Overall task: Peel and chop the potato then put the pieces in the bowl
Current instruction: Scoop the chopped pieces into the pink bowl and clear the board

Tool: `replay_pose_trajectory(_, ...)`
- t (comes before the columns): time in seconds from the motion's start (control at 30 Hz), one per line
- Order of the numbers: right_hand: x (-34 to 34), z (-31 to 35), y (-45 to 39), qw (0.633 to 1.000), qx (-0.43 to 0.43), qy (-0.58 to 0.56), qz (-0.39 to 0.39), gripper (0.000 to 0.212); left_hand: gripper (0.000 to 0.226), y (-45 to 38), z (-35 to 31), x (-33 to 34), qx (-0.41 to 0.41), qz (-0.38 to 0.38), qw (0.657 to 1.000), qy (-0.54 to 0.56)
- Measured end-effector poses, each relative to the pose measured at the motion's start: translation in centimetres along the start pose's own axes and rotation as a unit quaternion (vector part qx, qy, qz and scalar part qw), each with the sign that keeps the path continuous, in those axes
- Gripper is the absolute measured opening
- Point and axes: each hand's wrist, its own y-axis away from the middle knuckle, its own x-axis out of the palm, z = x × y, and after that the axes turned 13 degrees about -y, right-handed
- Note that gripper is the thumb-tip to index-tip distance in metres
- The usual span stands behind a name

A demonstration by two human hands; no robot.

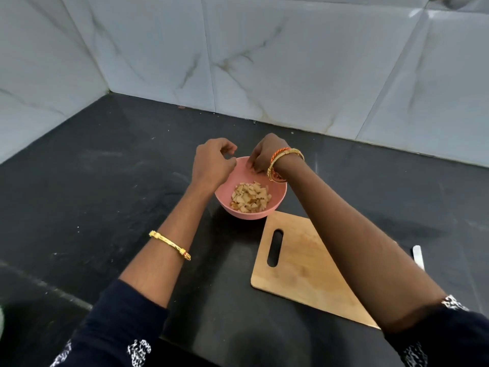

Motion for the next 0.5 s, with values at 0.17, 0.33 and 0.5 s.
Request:
replay_pose_trajectory(0.17, -0.6, -0.6, 1.9, 0.995, -0.072, -0.051, -0.052, 0.011, 0.041, 2.1, 1.0, 1.8, -0.039, -0.054, 0.997, 0.045)
replay_pose_trajectory(0.33, -1.7, -4.5, 3.2, 0.975, -0.019, -0.141, -0.172, 0.01, 0.042, 3.1, 1.8, 3.0, -0.124, -0.04, 0.984, 0.119)
replay_pose_trajectory(0.5, 1.2, -7.6, 3.7, 0.966, 0.11, -0.214, -0.096, 0.031, 0.038, 3.1, 2.0, 3.6, -0.141, -0.043, 0.983, 0.114)
